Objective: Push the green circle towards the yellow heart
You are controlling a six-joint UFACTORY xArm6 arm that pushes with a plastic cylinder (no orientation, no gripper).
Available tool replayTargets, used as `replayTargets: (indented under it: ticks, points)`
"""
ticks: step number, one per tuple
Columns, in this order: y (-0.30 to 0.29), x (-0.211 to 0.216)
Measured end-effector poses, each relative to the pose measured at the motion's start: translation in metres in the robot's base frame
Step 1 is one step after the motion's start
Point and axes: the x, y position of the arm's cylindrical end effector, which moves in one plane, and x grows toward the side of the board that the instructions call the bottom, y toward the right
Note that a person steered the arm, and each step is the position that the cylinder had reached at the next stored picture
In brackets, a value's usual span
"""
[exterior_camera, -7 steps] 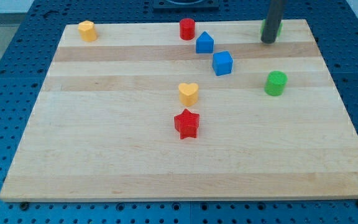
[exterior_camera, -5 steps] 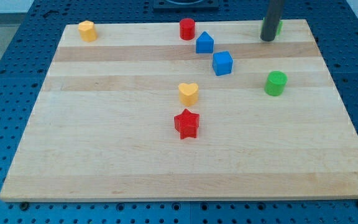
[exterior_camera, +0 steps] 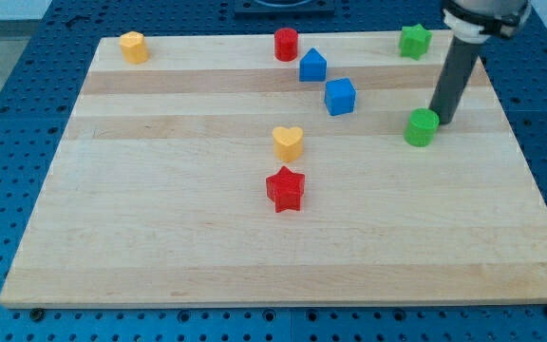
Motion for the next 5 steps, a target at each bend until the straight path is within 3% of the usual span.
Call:
replayTargets:
  ticks: [2, 5]
  points:
    - [-0.024, 0.038]
    - [-0.122, 0.023]
